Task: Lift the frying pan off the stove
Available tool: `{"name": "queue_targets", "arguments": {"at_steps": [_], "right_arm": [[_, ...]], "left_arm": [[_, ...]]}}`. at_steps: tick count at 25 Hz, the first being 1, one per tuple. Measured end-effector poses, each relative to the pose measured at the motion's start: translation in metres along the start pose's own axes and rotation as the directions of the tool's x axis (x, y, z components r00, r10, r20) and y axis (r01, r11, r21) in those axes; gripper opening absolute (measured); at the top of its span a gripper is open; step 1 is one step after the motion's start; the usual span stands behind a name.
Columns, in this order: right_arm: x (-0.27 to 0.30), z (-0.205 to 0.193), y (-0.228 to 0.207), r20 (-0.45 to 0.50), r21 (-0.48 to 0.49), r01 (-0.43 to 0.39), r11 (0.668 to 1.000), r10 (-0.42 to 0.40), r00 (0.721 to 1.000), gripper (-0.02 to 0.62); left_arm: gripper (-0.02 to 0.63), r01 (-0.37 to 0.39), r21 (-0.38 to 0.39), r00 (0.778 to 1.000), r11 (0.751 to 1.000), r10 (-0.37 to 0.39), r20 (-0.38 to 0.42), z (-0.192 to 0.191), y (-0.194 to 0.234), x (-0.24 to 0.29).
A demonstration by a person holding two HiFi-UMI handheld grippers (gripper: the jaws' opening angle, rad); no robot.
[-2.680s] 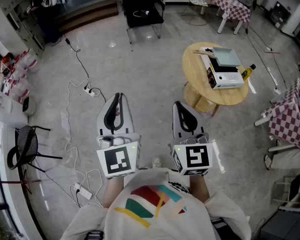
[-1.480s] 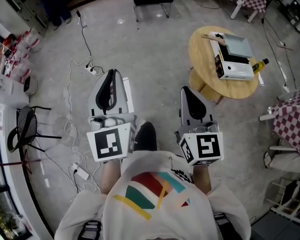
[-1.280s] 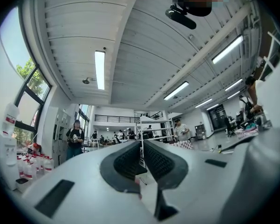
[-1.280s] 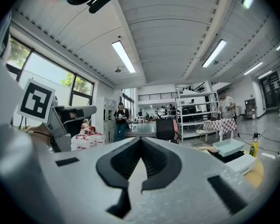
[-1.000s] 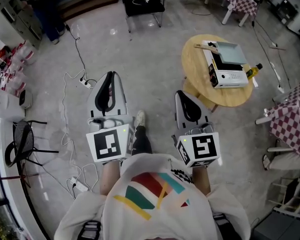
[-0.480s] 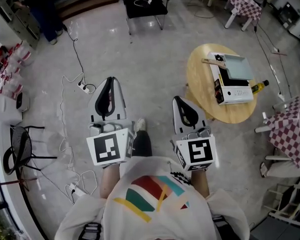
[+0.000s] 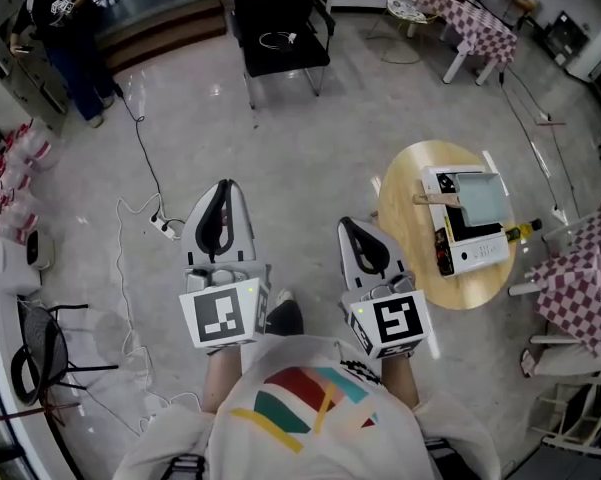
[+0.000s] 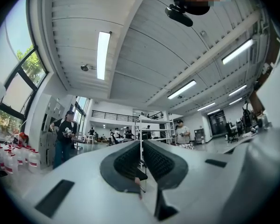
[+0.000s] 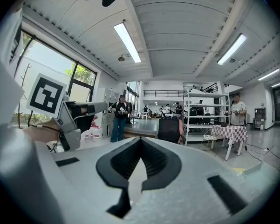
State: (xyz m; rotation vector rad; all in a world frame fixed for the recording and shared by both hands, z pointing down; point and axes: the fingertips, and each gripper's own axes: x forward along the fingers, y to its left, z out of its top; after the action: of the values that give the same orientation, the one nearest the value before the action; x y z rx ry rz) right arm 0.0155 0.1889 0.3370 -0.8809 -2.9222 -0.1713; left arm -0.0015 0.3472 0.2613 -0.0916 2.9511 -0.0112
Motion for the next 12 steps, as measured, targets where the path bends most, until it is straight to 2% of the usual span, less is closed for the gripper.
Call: {"name": "queue_targets", "arguments": {"at_steps": [7,12], "right_arm": [[0.083,0.013,-0.029,0.003,0.035,-0.005,0.999,0.005,1.0,-0.006],[0.122,0.021,-0.043,0.001,0.024,-0.033,0.999,0.033,0.999,-0.006]], "left_arm": [[0.02,0.027,0.006,1.0,1.0,-0.027,-0.002,-0.013,0.031,0.091],[0.02,0.001,-0.023,1.0,1.0,-0.002,-0.01,-0.02,0.051,0.128]]}}
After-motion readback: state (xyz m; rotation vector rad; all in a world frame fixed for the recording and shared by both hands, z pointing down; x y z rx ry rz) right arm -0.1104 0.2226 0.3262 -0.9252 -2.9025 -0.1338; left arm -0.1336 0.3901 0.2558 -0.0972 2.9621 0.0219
